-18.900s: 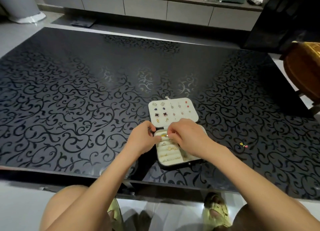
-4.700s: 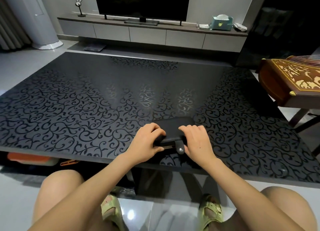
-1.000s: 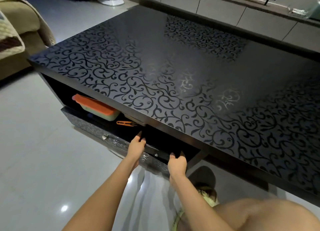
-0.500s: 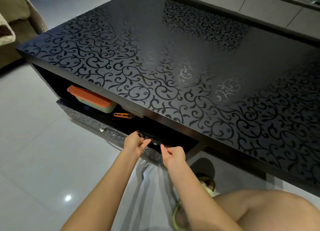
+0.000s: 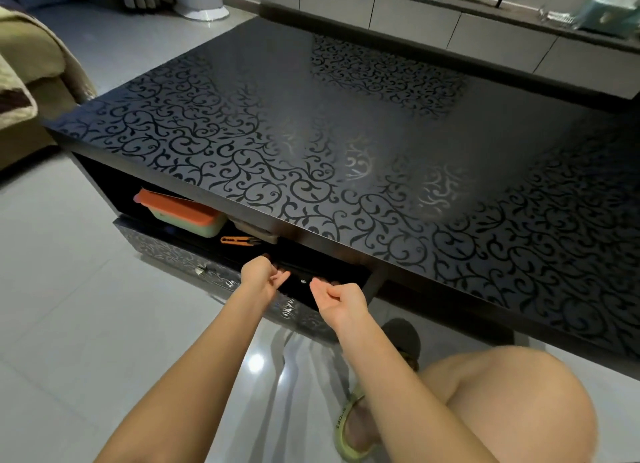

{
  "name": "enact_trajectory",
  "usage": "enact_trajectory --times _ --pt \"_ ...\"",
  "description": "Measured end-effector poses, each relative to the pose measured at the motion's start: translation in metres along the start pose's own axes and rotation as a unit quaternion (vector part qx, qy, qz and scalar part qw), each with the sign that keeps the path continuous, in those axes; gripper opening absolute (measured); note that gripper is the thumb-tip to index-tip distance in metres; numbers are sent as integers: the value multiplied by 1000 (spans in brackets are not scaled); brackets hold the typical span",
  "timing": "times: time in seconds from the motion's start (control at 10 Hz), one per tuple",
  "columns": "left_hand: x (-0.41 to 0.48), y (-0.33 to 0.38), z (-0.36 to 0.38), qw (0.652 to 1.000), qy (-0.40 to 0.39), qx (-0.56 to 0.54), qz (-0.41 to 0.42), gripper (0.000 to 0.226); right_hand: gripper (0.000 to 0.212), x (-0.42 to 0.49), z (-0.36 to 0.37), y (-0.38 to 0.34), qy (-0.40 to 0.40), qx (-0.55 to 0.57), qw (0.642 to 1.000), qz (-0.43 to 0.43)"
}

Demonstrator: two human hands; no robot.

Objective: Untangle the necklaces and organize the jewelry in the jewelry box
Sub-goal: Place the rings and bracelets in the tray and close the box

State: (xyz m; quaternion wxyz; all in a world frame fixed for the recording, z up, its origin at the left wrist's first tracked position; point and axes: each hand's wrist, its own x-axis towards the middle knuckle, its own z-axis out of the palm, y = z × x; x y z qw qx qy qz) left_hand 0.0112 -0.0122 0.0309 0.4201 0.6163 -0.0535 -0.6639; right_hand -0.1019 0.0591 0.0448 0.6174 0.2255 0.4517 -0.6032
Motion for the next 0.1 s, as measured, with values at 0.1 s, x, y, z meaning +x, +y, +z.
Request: enact_trajectory --times 0.1 --pt "-19 12 -1 999 23 -19 42 34 44 -28 -3 -4 27 -68 997 0"
